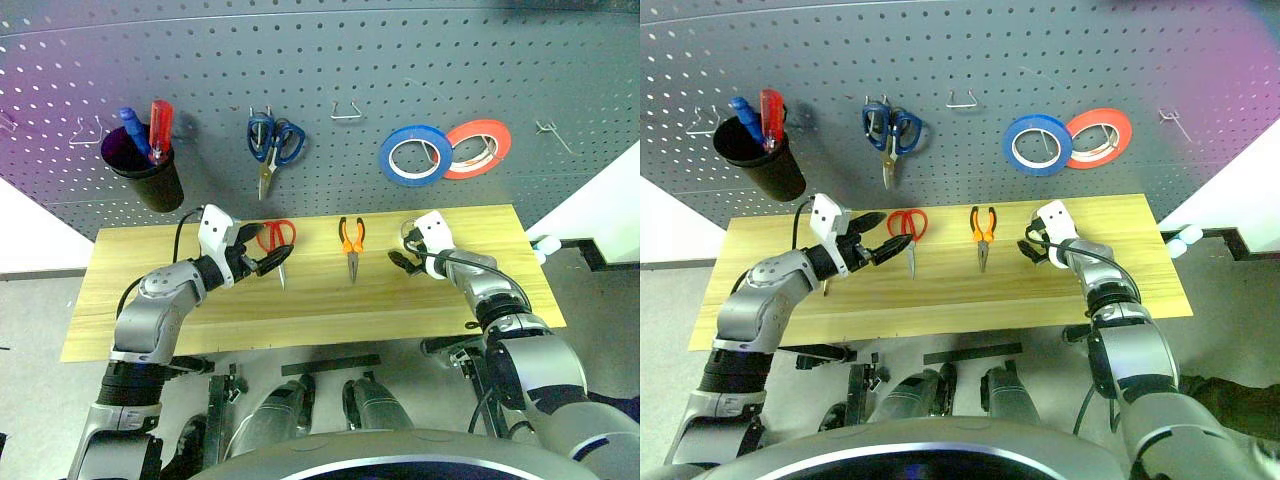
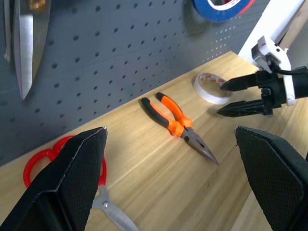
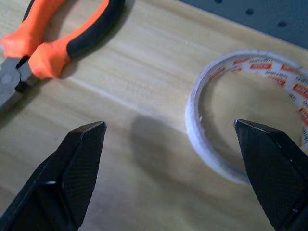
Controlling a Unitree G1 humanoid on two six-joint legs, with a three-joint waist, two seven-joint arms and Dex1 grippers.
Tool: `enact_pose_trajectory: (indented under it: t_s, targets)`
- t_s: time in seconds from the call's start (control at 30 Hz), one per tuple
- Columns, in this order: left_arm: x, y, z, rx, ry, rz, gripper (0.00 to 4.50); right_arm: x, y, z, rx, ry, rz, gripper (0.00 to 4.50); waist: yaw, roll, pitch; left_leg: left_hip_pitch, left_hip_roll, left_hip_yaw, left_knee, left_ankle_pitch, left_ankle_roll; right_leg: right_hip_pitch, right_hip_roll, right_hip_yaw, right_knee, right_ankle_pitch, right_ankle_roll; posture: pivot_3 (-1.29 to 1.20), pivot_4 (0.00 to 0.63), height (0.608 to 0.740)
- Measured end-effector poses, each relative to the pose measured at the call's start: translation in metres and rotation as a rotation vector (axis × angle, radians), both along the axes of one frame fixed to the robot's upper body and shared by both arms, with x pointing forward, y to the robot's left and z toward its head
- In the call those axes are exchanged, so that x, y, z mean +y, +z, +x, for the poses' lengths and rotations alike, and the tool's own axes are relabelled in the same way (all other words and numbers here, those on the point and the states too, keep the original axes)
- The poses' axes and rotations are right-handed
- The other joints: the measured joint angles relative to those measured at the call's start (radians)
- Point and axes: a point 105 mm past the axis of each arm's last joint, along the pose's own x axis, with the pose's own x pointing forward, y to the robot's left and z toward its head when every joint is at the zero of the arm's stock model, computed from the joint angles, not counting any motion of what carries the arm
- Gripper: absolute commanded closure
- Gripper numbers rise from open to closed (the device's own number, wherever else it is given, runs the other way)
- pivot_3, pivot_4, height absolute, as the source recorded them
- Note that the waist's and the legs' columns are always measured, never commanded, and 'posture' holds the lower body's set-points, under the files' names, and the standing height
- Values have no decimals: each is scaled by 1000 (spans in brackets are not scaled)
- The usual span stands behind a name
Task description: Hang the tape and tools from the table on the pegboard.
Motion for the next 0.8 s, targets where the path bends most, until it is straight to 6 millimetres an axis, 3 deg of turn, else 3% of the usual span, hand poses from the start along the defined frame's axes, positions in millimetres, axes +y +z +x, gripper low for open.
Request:
enact_pose_trajectory:
  t_s: [0.3,0.57,0.8]
  targets:
    - [2,1,-1,6,4,2,46,-3,-8,-2,43,-43,23,0,1,0,4,-1,0,0,0,0,0,0,0,0,0,0,0,17,333,740]
    - [3,0,-8,16,10,5,46,-7,5,7,32,-108,76,0,3,0,16,-3,0,0,-1,1,1,-3,0,0,-1,0,0,40,338,740]
    - [6,1,-11,22,24,12,46,-4,4,7,33,-105,84,0,5,-1,28,-5,0,0,0,0,0,-4,0,0,-1,0,0,36,366,740]
